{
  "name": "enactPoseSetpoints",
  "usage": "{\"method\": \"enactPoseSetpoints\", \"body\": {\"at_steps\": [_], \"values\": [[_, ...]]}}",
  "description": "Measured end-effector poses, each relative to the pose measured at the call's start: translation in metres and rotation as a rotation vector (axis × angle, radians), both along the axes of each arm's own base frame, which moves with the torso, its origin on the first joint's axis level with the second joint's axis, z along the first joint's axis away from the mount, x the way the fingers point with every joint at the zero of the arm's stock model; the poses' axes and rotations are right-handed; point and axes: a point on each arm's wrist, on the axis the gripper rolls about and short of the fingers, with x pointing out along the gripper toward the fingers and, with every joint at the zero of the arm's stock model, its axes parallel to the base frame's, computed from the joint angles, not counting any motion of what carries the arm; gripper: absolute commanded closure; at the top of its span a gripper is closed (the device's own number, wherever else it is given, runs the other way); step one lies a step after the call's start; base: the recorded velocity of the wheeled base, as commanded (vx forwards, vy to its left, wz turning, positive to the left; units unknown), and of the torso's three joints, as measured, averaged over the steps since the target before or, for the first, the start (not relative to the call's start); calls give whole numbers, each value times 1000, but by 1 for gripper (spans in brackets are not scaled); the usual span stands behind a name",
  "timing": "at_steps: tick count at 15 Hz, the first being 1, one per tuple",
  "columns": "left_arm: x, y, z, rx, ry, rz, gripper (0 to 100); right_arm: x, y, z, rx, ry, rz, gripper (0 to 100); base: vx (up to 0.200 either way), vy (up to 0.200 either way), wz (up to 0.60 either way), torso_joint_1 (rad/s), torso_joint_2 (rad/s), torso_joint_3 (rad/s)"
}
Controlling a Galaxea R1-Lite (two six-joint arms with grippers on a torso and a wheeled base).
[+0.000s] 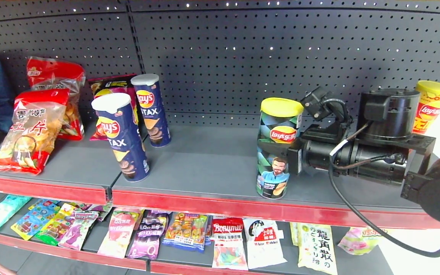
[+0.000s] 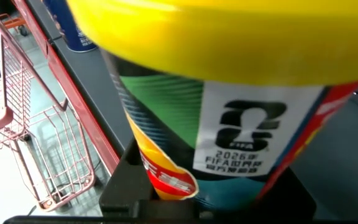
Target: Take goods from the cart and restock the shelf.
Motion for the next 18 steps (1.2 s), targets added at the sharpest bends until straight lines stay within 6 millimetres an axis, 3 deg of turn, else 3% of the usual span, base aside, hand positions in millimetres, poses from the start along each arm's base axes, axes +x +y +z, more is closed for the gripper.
{"method": "enactPoseSetpoints", "body": {"at_steps": [12, 13, 18], "values": [[0, 0, -1, 0, 2, 0, 100, -2, -4, -8, -12, 25, -10, 100, 0, 0, 0, 0, 0, 0], [0, 0, -2, 0, 3, 0, 100, -2, -5, -8, -13, 25, -10, 0, 0, 0, 0, 0, 0, 0], [1, 0, -2, 0, 8, -1, 100, -2, -5, -9, -16, 30, -10, 0, 0, 0, 0, 0, 0, 0]]}}
